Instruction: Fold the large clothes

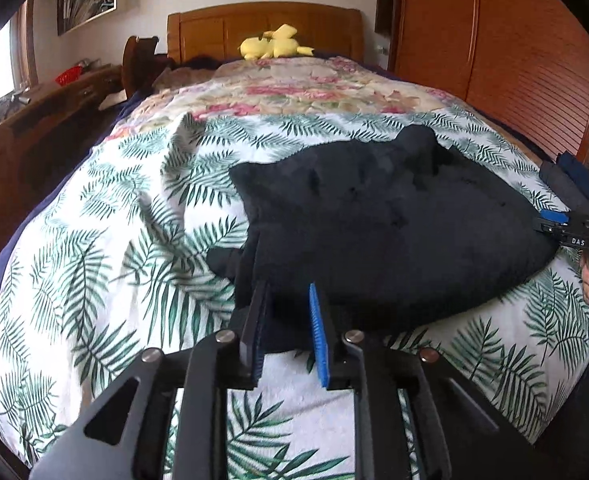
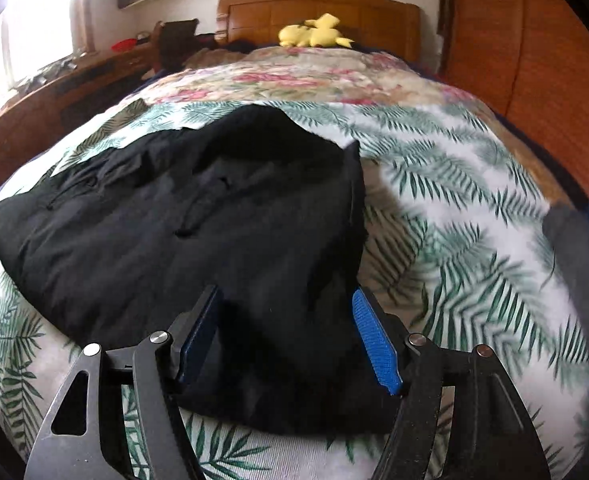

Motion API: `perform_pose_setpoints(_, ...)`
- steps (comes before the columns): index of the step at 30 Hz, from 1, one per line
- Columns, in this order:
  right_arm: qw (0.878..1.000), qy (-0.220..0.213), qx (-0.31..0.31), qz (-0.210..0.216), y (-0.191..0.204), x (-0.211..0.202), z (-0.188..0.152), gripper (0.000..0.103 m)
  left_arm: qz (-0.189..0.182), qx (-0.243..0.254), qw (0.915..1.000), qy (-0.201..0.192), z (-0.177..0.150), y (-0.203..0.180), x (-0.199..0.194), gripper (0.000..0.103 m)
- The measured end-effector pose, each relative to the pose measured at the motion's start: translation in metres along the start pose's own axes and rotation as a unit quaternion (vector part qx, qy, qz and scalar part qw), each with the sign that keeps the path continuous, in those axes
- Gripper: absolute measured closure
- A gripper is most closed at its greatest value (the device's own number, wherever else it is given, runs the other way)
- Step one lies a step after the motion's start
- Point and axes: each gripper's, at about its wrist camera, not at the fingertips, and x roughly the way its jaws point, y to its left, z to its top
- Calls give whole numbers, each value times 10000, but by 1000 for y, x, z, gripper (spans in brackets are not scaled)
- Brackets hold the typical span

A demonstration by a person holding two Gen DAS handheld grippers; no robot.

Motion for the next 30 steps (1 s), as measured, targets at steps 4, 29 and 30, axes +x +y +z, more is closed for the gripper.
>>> perform_pose_setpoints(4,9997,88,81,208,-3,2,-13,34,118,-113,9998,62,-10,12,5,82)
perform_pose_setpoints(29,9998,144,-99,31,-2,-2,-15,33,62,-362,9986,392,-4,20,33,70)
perform_pose_setpoints(30,9999,143,-87,-10,-4,-4,-16,33,32,-390,9983,423,-6,21,34,70)
